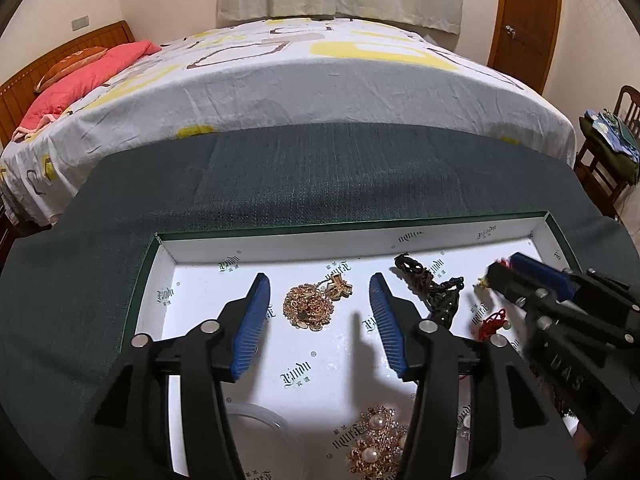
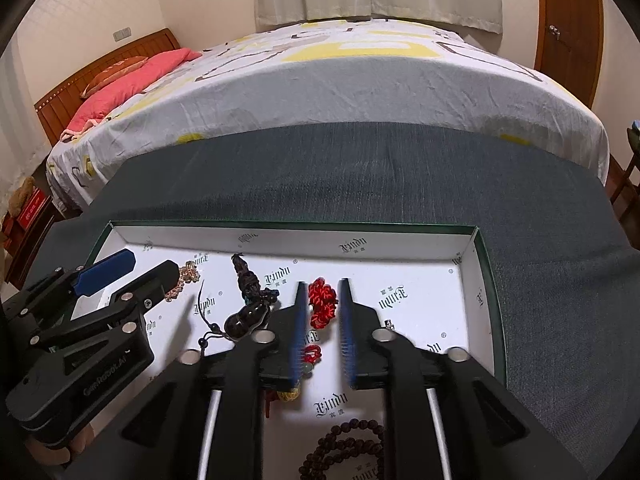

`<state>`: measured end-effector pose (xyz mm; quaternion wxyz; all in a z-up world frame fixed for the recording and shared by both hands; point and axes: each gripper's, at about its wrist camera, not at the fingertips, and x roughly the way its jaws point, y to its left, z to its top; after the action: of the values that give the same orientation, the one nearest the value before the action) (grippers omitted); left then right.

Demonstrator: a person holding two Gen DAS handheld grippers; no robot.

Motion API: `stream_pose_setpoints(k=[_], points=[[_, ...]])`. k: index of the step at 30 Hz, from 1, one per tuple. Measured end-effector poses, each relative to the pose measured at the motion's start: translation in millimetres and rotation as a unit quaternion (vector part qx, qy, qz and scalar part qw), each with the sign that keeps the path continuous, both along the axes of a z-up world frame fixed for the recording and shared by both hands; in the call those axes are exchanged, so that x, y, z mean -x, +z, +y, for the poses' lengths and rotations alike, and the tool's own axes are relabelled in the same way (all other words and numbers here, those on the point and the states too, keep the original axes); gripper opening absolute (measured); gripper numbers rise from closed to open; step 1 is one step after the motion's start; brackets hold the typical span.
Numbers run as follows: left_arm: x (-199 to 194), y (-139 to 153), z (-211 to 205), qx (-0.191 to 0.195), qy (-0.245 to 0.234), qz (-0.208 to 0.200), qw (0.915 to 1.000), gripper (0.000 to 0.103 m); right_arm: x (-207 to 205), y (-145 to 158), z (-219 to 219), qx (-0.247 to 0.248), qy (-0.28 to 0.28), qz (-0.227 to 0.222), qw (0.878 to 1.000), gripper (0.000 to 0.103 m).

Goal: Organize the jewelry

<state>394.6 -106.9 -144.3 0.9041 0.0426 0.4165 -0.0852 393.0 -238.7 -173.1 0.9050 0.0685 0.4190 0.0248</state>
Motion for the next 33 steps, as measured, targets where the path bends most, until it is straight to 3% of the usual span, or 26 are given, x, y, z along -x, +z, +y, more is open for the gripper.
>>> stream_pose_setpoints(k=[1,5,9,13,23,27,33], points=[[0,0,0,0.0,0.001,-0.001,1.0,0.056,1,1,0,0.001,0.0,-0.004,1.0,0.047],[1,1,-1,0.002,0.002,-0.005,1.0,0.061,2,2,2,0.008,0.002,-0.006,1.0,0.047],[3,2,0,-0.001,0.008,-0.012,0.9999,0.073,3,2,0,0.007,-0.003,-0.005,1.0,0.049],[4,5,4,-0.003,0.02,-0.02,0.9996,0.081,5,4,-2,0.009,-0.013,-0.011,1.0,0.056],[22,19,11,-0.006,0.021,-0.041,0.9989,0.082,29,22,-2,0.026,-0.029,-0.051,0.998,0.072],[47,29,17,-0.003,0.028,-0.061,0.9977,0.088,54,32,2,0.039,-0.032,-0.071,0.996,0.075],[90,41,28,-0.004,0.027,-0.071,0.9971,0.088,103,39,2,0.041,-0.037,-0.079,0.995,0.076]])
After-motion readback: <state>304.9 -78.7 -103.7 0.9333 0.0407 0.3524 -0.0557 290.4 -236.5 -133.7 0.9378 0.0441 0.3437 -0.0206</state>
